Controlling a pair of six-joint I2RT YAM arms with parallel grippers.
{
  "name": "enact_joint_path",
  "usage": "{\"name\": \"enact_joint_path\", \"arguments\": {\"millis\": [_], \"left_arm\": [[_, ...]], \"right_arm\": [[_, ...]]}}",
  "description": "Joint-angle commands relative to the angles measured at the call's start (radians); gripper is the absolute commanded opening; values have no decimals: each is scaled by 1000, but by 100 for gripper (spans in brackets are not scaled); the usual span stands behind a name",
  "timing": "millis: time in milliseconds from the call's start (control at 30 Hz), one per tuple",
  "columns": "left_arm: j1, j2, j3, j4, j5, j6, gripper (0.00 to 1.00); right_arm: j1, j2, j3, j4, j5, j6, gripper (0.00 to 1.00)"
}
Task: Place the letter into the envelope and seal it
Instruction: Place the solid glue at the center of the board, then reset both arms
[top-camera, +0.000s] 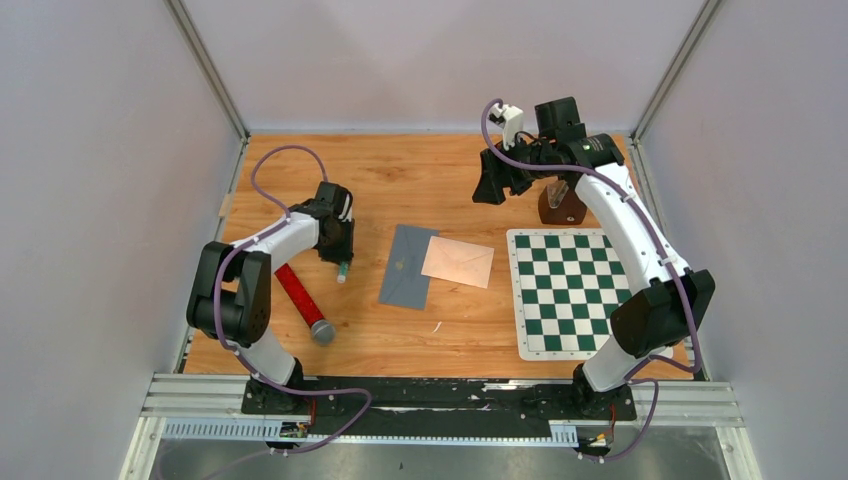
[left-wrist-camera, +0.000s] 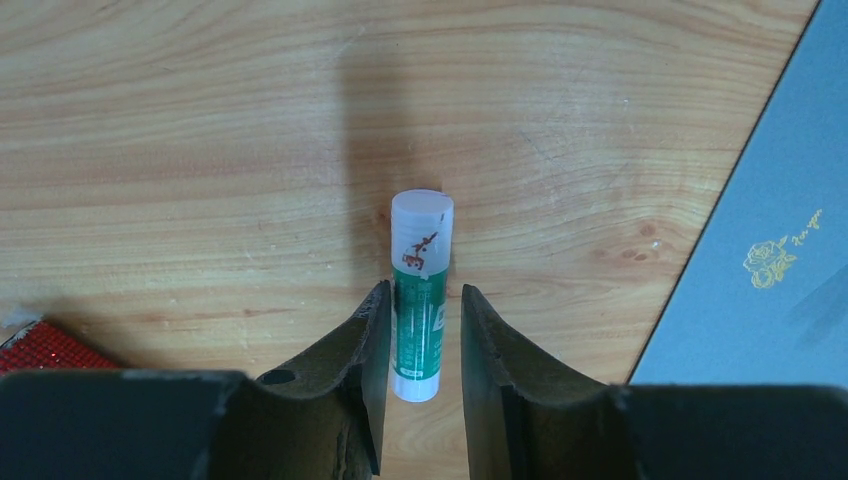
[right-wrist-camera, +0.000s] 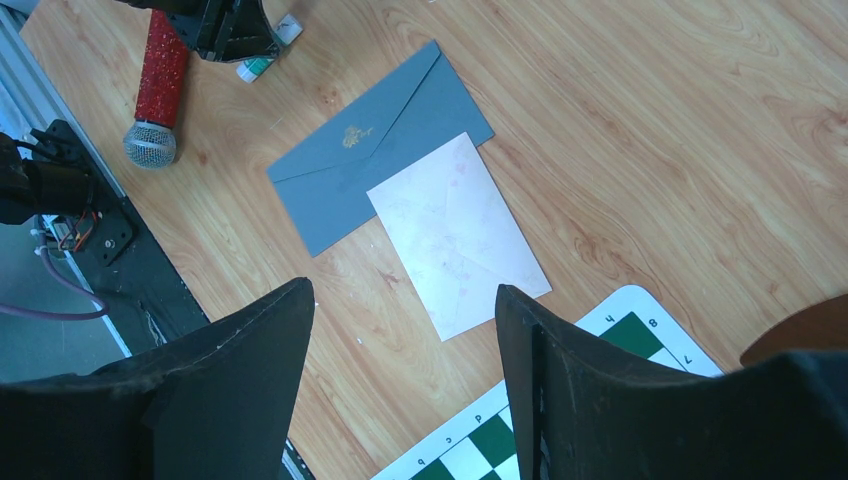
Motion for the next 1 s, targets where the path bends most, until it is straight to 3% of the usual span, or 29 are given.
{"name": "enact_joint_path", "arguments": {"millis": [0, 133, 267, 533, 600, 667, 800, 967], "left_arm": [[0, 0, -2, 34, -9, -2, 37], [0, -15, -4, 37, -10, -1, 39], [0, -56, 18, 8, 9, 21, 50], [0, -215, 284, -217, 28, 194, 64], [0, -286, 322, -179, 56, 252, 69], [0, -352, 340, -114, 83, 296, 95], [0, -446, 368, -5, 89, 373, 100], [0, -499, 398, 32, 107, 421, 100]], "right_arm": [[-4, -30, 7, 33, -5, 11, 68], [-4, -35, 11, 34, -11, 11, 68], [-7, -39, 44, 54, 53, 57, 70], [-81, -33, 201, 63, 103, 148, 80], [-89, -31, 230, 79, 171, 191, 82], [-89, -34, 244, 98, 266, 238, 83], [-89, -61, 239, 149, 476, 316, 86], [-88, -93, 221, 171, 509, 329, 85]]}}
